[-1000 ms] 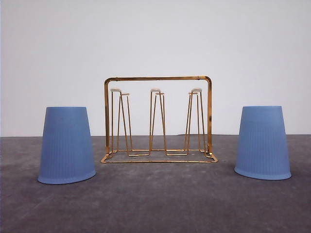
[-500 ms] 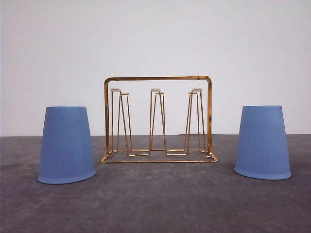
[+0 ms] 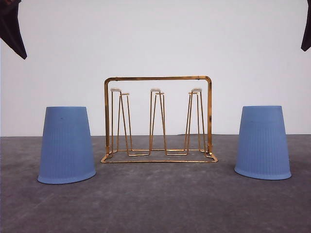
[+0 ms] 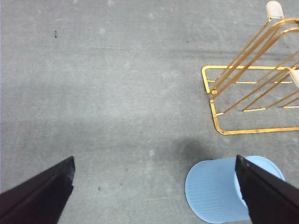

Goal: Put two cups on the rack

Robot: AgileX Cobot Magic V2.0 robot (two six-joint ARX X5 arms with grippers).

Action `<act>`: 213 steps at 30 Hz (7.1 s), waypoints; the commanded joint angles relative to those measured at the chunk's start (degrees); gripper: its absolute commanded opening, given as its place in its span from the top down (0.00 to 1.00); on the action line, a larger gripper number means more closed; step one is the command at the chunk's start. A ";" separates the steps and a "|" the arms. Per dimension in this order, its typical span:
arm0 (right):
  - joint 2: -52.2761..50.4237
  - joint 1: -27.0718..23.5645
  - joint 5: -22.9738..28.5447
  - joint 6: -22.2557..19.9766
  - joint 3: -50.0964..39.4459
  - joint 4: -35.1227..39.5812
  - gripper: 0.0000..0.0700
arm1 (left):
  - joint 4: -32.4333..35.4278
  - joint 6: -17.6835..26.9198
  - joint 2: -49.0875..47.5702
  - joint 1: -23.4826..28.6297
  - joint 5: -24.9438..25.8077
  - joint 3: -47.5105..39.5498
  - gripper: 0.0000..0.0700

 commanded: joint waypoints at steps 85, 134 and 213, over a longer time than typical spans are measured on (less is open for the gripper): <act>2.12 0.31 -7.38 -2.24 0.74 -1.09 0.05 | -3.87 3.64 37.73 -24.28 -6.16 31.73 0.08; 20.62 13.19 -7.80 -2.95 11.66 5.38 0.44 | -18.00 1.00 13.33 -16.90 -9.01 11.30 0.11; 0.44 8.30 7.53 4.20 -7.15 11.20 0.98 | -12.22 0.80 13.33 -5.23 -4.02 11.34 0.97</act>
